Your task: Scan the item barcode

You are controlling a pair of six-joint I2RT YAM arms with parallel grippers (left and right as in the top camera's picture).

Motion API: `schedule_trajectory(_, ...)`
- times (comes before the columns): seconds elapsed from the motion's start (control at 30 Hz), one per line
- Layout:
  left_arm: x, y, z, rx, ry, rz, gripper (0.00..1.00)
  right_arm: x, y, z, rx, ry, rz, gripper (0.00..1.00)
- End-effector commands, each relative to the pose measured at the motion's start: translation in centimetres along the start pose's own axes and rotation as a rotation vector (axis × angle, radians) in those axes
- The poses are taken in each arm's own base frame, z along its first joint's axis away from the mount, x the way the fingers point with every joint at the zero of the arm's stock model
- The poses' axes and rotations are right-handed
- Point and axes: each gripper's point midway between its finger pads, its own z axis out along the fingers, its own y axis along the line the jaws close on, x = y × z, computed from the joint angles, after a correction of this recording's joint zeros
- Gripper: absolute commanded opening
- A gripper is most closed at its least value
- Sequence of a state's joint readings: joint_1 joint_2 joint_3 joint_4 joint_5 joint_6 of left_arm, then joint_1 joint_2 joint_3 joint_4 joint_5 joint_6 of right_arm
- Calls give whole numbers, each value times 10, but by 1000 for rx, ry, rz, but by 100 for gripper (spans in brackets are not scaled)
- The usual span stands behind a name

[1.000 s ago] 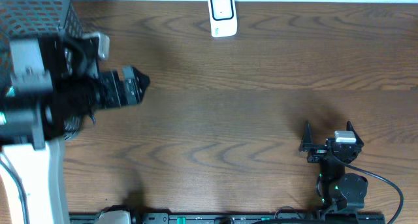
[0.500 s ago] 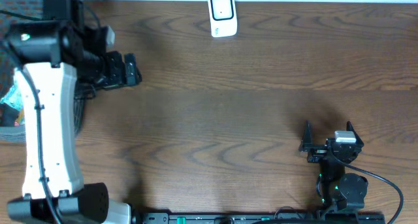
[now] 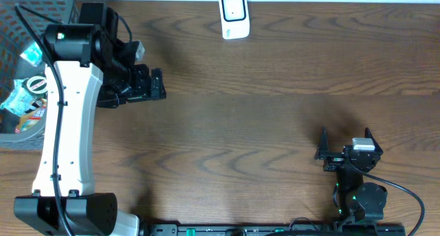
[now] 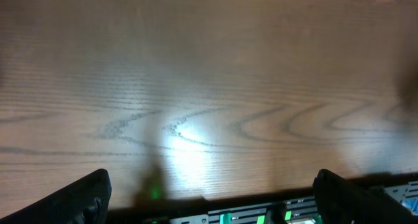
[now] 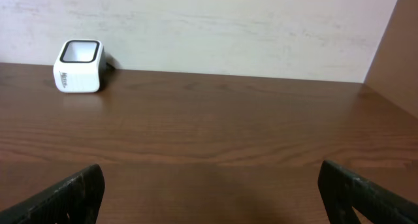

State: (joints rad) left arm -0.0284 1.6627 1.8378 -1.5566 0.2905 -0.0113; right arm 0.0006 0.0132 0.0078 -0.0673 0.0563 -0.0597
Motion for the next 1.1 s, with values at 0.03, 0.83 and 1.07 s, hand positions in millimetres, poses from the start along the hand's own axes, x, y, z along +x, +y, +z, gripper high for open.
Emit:
schedule_trajectory(0.03,14,-10,7,21,58,9,98,1,1,0,-2,3,2,99)
schedule_trajectory(0.83,20,-25,25,29,92,65,98,1,1,0,-2,3,2,99)
schedule_trajectory(1.07,25,-26,25,34,114,57,98,1,1,0,-2,3,2,99)
